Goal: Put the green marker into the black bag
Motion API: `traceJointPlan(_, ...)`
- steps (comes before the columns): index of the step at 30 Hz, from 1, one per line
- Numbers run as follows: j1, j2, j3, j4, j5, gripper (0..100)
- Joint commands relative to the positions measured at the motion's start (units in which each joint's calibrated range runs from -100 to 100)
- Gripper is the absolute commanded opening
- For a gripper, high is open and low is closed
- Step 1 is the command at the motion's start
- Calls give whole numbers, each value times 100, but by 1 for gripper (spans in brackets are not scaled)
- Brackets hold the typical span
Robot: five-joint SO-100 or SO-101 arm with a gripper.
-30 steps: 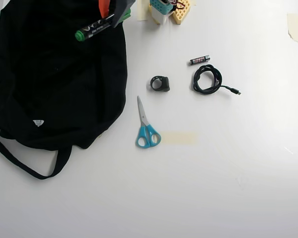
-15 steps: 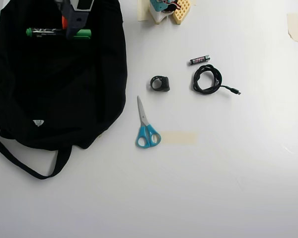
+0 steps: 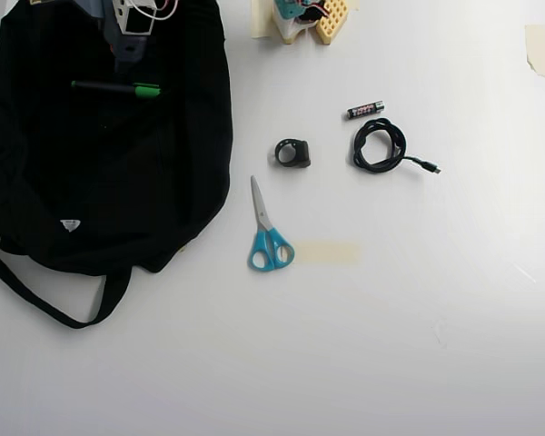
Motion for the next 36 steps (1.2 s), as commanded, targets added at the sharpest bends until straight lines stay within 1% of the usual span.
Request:
traceJointPlan(1,-807,-203,-148,242,-13,13)
traceJointPlan(3,-1540,-203,-148,268,-13,4)
traceJointPlan(4,-1937,-203,-148,268,-18,2)
traceJointPlan(5,-2161,-203,-148,268,-23,2)
traceJointPlan(7,-2976,-203,-157,268,-28,2)
traceJointPlan(9,-3642,-203,-580,492,-70,2)
traceJointPlan(10,-4001,-203,-993,613,-327,2)
traceJointPlan(12,-4652,-203,-1217,664,-374,2)
traceJointPlan(13,-4824,-220,-1217,673,-390,2)
traceJointPlan(14,-5041,-618,-1190,725,-553,2)
traceJointPlan(15,-5160,-1066,-1056,811,-584,2)
traceJointPlan(22,-5145,-2087,-364,1379,-537,2)
traceJointPlan(30,-5160,-3066,588,1457,-500,2)
traceJointPlan(34,-5123,-3705,1370,1457,40,2)
traceJointPlan(36,-5138,-3963,1855,1379,182,2)
